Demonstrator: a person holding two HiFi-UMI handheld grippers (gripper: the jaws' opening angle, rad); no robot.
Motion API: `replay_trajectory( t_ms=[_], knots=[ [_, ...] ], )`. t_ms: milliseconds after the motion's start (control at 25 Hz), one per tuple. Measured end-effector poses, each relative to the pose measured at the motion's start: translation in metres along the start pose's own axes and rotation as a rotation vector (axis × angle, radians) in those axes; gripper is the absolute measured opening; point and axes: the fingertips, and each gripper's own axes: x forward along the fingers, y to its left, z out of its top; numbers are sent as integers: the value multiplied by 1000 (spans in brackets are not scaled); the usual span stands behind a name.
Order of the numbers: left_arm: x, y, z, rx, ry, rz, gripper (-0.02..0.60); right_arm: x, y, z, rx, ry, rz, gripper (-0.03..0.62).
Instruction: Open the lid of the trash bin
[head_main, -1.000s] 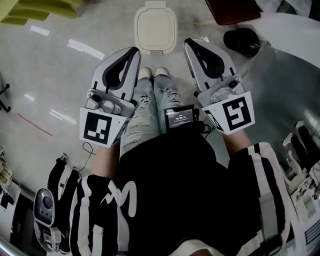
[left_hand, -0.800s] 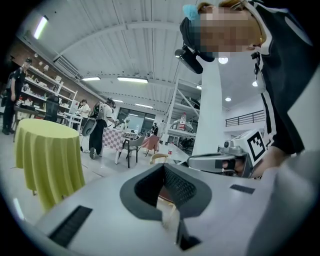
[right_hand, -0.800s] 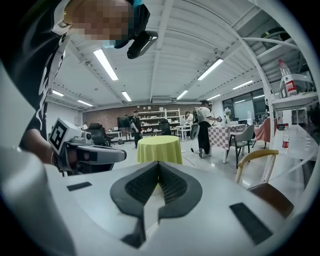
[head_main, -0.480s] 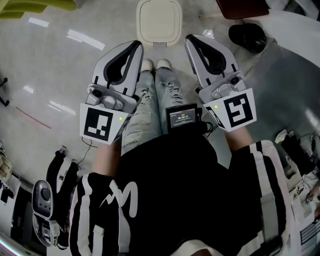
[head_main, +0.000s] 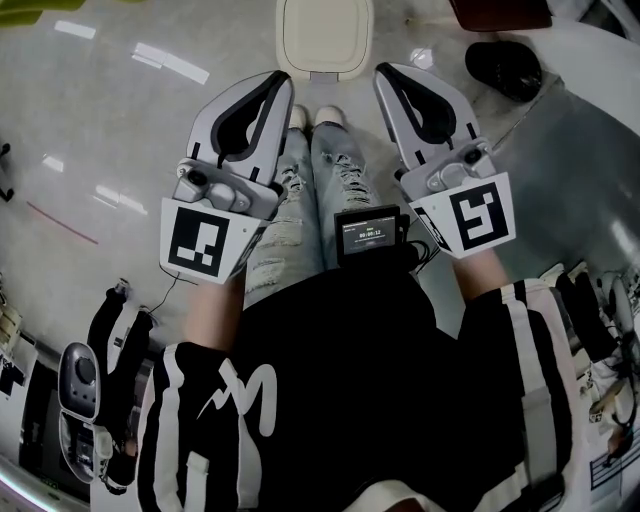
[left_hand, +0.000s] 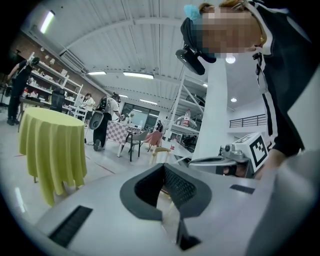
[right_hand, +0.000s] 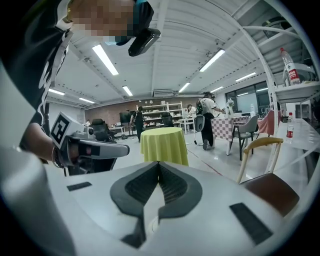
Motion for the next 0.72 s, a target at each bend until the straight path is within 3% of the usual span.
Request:
replay_trajectory(
  t_ms=[720],
  knots=[
    [4,5,-40,-39,31,11,8,15,4,-55,4,81,41,11]
  ],
)
